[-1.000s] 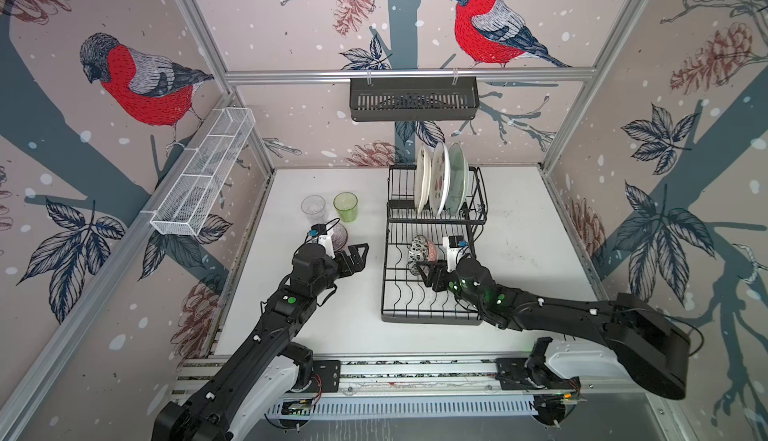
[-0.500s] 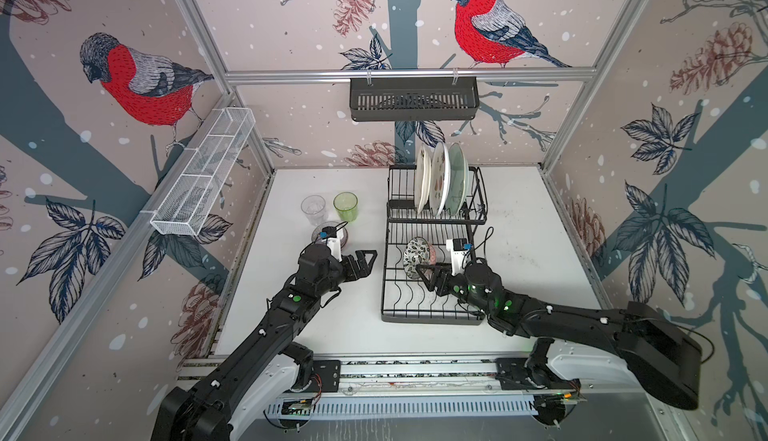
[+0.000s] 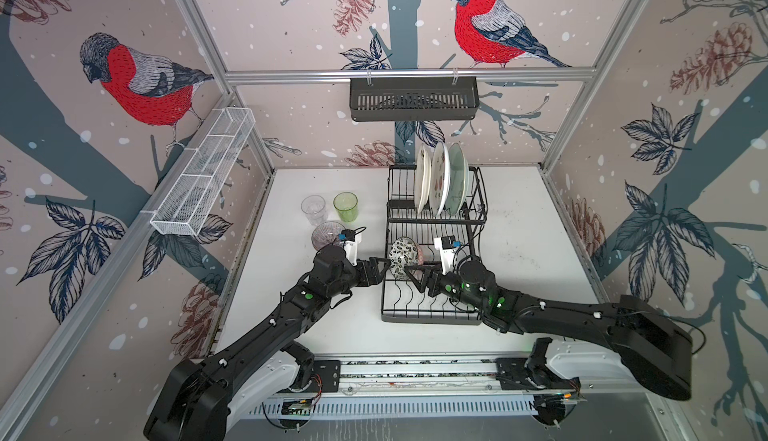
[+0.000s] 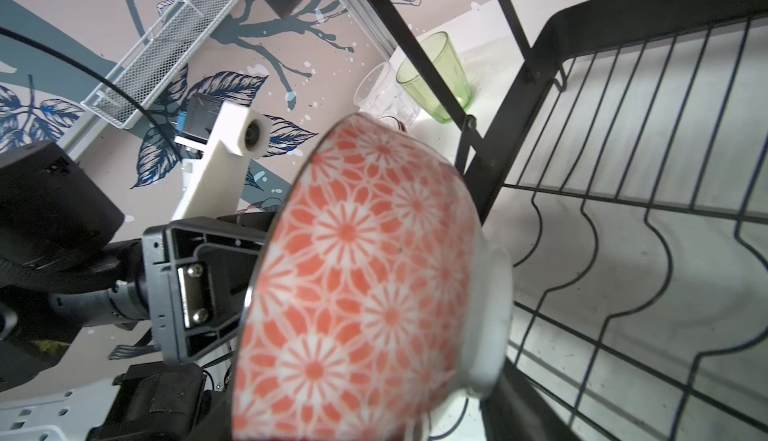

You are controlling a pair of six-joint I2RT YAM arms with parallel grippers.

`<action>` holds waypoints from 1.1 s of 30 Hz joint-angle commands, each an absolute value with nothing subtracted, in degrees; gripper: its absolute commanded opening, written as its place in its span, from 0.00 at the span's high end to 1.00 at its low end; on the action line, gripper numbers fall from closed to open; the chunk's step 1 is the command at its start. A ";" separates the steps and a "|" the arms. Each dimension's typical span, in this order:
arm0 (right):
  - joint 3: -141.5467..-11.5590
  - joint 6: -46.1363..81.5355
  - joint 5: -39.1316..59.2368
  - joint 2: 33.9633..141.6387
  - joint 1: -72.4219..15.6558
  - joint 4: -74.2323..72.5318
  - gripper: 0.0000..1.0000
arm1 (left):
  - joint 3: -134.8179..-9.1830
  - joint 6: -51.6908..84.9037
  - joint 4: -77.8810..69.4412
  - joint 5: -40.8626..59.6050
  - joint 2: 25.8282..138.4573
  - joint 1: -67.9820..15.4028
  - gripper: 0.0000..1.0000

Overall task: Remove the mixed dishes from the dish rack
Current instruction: 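Lift the pink bowl out toward the left gripper while left gripper approaches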

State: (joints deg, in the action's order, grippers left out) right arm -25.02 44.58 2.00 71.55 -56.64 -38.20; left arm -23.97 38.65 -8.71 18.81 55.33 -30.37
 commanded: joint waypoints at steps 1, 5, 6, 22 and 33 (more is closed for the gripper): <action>-25.50 44.62 3.84 73.15 -56.83 -43.98 0.47 | -24.15 39.27 -14.51 20.95 56.86 -30.65 0.21; -25.25 45.65 4.84 73.60 -56.95 -45.93 0.47 | -24.27 40.01 -16.63 21.79 58.08 -30.76 0.28; -25.15 45.92 5.04 73.65 -56.93 -46.41 0.47 | -24.35 40.09 -16.77 21.72 58.18 -30.73 0.29; -25.14 47.81 6.45 74.42 -57.32 -49.35 0.47 | -23.85 42.63 -19.59 22.67 59.59 -30.72 0.49; -26.08 48.25 7.01 75.28 -57.53 -49.41 0.44 | -24.94 43.97 -20.15 22.93 61.65 -30.73 0.80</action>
State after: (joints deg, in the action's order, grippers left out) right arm -25.28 48.01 5.96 75.07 -57.34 -44.23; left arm -24.12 43.68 -17.56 22.26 61.19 -30.59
